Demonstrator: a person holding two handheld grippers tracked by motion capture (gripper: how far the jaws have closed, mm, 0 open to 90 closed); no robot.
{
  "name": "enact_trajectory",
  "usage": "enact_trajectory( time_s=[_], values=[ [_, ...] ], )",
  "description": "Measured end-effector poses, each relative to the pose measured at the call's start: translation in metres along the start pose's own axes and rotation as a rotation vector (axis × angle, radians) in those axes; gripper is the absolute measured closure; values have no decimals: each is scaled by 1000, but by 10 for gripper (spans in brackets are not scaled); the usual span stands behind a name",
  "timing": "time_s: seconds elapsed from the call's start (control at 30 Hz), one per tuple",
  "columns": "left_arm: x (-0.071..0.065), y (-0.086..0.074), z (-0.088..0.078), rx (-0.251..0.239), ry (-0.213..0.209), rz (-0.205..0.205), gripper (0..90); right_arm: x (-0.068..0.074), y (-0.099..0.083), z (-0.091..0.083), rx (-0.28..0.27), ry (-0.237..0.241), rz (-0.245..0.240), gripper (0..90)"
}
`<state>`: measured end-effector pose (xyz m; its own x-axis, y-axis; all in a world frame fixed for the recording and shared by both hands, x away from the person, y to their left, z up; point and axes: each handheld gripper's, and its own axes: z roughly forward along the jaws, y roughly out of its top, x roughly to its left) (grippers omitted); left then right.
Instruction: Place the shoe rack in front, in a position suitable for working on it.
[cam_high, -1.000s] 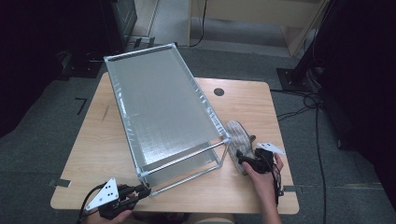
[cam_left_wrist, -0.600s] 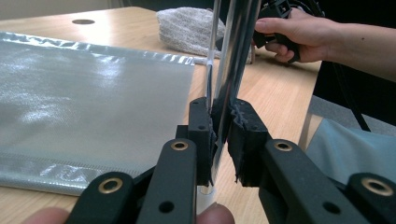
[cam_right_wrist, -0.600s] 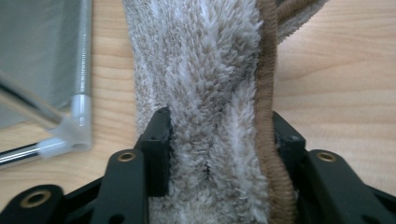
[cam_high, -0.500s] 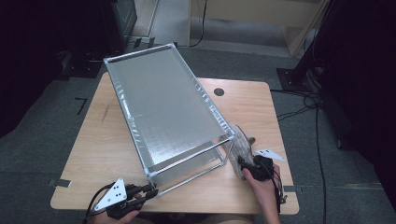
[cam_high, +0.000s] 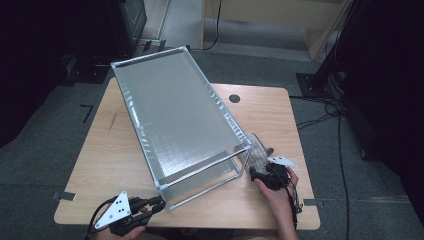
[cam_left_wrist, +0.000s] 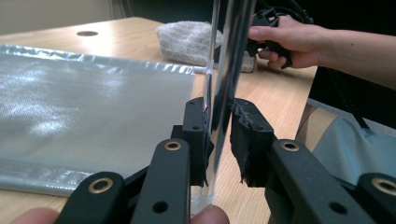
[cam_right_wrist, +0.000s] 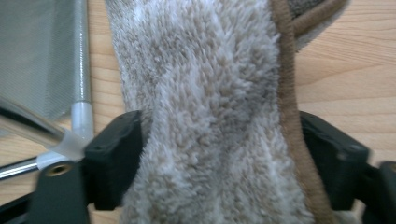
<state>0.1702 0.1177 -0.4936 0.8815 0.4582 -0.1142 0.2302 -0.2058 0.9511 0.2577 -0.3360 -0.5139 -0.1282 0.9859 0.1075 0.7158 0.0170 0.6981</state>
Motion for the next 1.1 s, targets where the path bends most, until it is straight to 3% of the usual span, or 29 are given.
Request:
enact_trajectory(
  time_s=[0.2, 0.23, 0.27, 0.3, 0.33, 0.37, 0.4, 0.47, 0.5, 0.6, 0.63, 0.7, 0.73, 0.77, 0.8, 0.83, 0.87, 0.9, 1.03, 1.1],
  values=[
    [-2, -1, 7, -4, 1, 24, 796, 6, -6, 2, -30, -65, -36, 276],
    [-2, -1, 9, -3, 0, 26, 799, 6, -6, 2, -45, -75, -40, 387],
    [-2, -1, 10, -2, 2, 29, 799, 6, -6, 2, -45, -75, -40, 387],
    [-1, 0, 13, -1, -6, 20, 804, 2, -7, 1, -70, -72, -23, 530],
    [0, 1, 15, -4, -13, 10, 802, -1, -8, 0, -75, -73, -14, 575],
    [0, 1, 15, -4, -13, 10, 801, -1, -8, 0, -75, -73, -14, 575],
    [0, 1, 17, -7, -24, -5, 800, -7, -9, -2, -88, -44, 29, 628],
    [0, 2, 20, -3, -32, -15, 799, -11, -10, -3, -96, -31, 52, 644],
    [-1, 4, 23, 6, -33, -5, 802, -16, -12, -8, -122, -41, 85, 663],
    [-4, 8, 26, 29, -24, 24, 811, -19, -10, -15, -165, -46, 114, 668],
    [-6, 12, 30, 53, -24, 46, 813, -24, -2, -30, -235, -45, 152, 668],
    [-6, 14, 32, 63, -26, 51, 815, -25, 1, -35, -260, -39, 168, 668],
    [-7, 16, 37, 60, -38, 27, 813, -25, 11, -55, -333, -22, 211, 667],
    [-8, 16, 39, 57, -38, 32, 813, -24, 16, -63, -369, -17, 217, 666],
    [-8, 16, 39, 57, -38, 32, 817, -24, 16, -63, -369, -17, 217, 666],
    [-10, 16, 42, 53, -28, 44, 819, -21, 25, -80, -434, -17, 222, 662],
    [-12, 16, 44, 53, -19, 48, 819, -21, 25, -80, -434, -17, 222, 662],
    [-12, 14, 46, 41, -25, 46, 819, -16, 34, -98, -489, 1, 227, 660],
    [-12, 13, 46, 39, -42, 30, 816, -4, 47, -122, -548, 43, 166, 653],
    [-15, 13, 48, 40, -67, 41, 816, 13, 54, -137, -589, 87, 124, 648]
  ],
)
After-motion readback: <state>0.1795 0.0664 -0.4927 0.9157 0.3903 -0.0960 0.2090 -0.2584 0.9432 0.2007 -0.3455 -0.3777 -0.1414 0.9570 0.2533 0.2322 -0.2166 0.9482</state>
